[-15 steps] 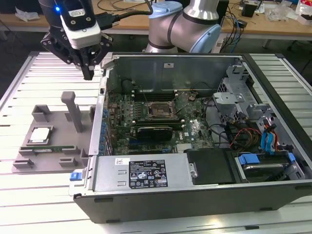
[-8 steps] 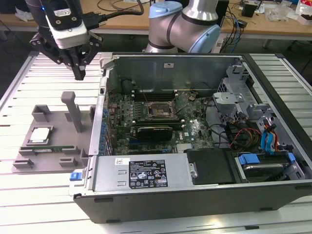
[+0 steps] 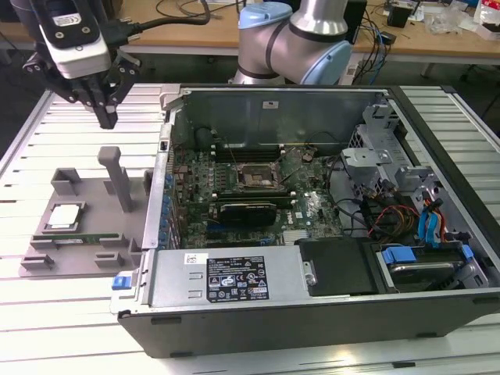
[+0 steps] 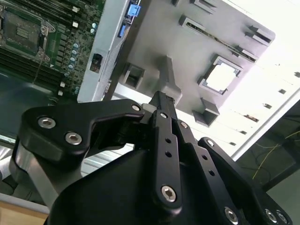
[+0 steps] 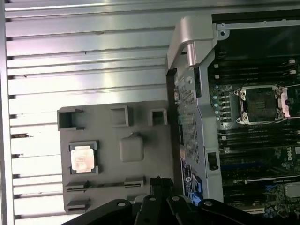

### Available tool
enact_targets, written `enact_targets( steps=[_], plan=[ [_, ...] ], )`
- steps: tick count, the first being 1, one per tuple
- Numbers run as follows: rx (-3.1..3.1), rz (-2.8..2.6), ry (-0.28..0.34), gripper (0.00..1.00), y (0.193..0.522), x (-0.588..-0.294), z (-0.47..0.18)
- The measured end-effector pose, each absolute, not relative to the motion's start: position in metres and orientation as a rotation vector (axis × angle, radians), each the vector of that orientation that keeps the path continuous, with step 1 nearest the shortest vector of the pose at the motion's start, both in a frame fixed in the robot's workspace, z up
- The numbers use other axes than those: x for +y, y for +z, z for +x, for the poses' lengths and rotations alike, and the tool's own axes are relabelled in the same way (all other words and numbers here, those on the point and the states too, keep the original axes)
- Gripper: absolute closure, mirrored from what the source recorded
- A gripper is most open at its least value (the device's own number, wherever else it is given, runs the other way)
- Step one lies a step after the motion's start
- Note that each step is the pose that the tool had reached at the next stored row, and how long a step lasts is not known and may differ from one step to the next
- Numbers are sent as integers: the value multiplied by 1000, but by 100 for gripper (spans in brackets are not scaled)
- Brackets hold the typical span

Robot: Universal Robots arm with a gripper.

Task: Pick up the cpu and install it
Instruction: 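Reach for the cpu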

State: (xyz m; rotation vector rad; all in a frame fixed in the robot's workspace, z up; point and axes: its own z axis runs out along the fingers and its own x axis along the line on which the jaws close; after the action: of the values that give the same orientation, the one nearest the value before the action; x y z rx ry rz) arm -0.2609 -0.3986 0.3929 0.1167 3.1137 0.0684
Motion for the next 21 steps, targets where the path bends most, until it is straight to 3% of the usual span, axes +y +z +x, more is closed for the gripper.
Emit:
enact_targets(
  steps=[21],
  plan=[
    [3114, 117, 68, 89, 392, -398, -313]
  ],
)
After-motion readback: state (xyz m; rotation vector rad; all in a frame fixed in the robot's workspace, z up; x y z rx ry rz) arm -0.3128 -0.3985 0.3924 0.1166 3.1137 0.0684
